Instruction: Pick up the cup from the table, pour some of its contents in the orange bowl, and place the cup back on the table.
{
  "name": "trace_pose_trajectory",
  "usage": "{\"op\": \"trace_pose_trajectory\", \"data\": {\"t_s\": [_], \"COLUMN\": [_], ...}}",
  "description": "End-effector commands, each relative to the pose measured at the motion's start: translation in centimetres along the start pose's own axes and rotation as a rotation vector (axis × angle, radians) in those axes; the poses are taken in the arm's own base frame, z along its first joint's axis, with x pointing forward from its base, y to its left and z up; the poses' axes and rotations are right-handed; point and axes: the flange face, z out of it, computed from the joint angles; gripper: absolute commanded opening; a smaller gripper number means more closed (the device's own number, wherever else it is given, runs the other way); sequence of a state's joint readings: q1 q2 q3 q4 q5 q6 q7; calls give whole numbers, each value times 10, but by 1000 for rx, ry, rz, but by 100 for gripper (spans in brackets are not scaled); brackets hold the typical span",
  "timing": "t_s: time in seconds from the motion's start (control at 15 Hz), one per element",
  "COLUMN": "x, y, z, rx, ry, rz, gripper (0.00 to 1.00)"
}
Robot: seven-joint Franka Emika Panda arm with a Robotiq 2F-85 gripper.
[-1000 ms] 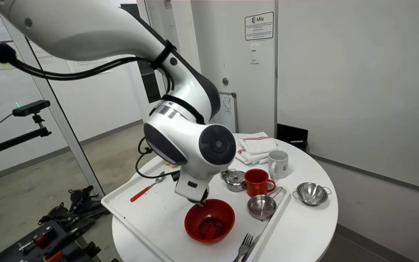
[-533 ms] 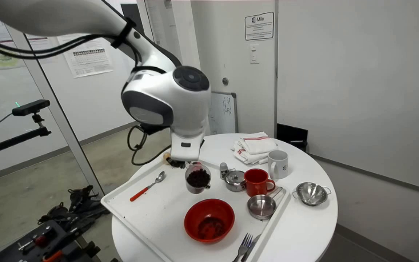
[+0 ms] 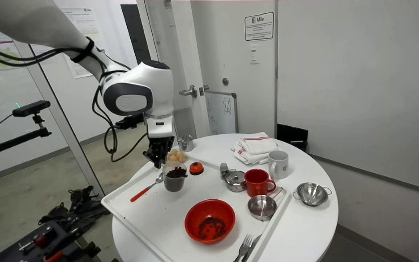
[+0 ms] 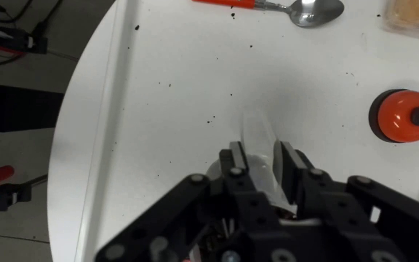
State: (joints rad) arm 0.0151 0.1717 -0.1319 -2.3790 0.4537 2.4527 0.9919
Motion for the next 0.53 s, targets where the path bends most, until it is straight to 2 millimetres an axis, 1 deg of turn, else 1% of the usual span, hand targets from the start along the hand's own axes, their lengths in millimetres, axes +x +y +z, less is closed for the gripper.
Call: {"op": "trace_pose_trajectory", "data": {"t_s": [0.0,0.2,0.33,0.47], "x": [-20,-22,-17,-10], "y": [-13,-18,-19,-17], "z": [35,69,90,106], "rx": [7,25,18,12], "ry": [120,187,205,216], "rz": [-15,-5,17,41], "gripper": [7,7,7,7]}}
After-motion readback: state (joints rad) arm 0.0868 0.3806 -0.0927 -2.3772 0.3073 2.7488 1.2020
